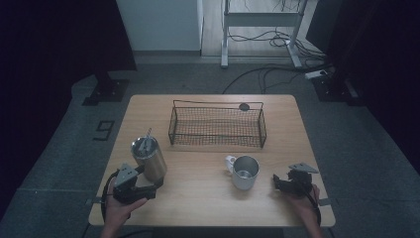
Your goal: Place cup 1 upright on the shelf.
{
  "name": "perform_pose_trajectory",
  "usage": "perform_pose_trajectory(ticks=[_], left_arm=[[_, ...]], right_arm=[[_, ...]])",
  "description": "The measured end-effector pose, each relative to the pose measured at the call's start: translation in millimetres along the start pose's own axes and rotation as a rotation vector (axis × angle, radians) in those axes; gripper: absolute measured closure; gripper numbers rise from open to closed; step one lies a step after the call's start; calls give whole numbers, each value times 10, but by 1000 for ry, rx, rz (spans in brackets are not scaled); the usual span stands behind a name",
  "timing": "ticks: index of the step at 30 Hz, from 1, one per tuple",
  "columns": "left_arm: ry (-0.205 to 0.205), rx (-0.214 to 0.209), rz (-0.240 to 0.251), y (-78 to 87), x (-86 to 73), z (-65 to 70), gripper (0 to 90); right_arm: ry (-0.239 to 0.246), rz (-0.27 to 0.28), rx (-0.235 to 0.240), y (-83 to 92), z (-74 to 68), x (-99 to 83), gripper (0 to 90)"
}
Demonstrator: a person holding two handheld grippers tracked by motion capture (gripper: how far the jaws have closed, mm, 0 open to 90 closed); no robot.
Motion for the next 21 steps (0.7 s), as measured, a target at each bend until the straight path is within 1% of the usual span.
perform_pose_trajectory(ticks=[1, 3, 11, 18, 20, 21], left_arm=[[0, 0, 0, 0, 0, 0, 146], [19, 8, 3, 21, -13, -67, 145], [50, 26, 3, -3, -40, -169, 141], [63, 32, 4, -20, -54, -226, 135], [72, 35, 11, -22, -54, -245, 133], [87, 27, 17, -18, -51, -264, 129]], right_arm=[[0, 0, 0, 0, 0, 0, 145], [0, 0, 0, 0, 0, 0, 145], [0, 0, 0, 0, 0, 0, 145], [0, 0, 0, 0, 0, 0, 145], [0, 0, 0, 0, 0, 0, 145], [0, 0, 0, 0, 0, 0, 145]])
Point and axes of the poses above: each handheld gripper's, and its own axes: y roughly backward along the jaws, x roughly out of its top, z roughly to its right, the point moved 6 cm from there along -y, roughly forward along the jaws, and after that the axes turned 13 degrees about -z, right-handed, at the moved point
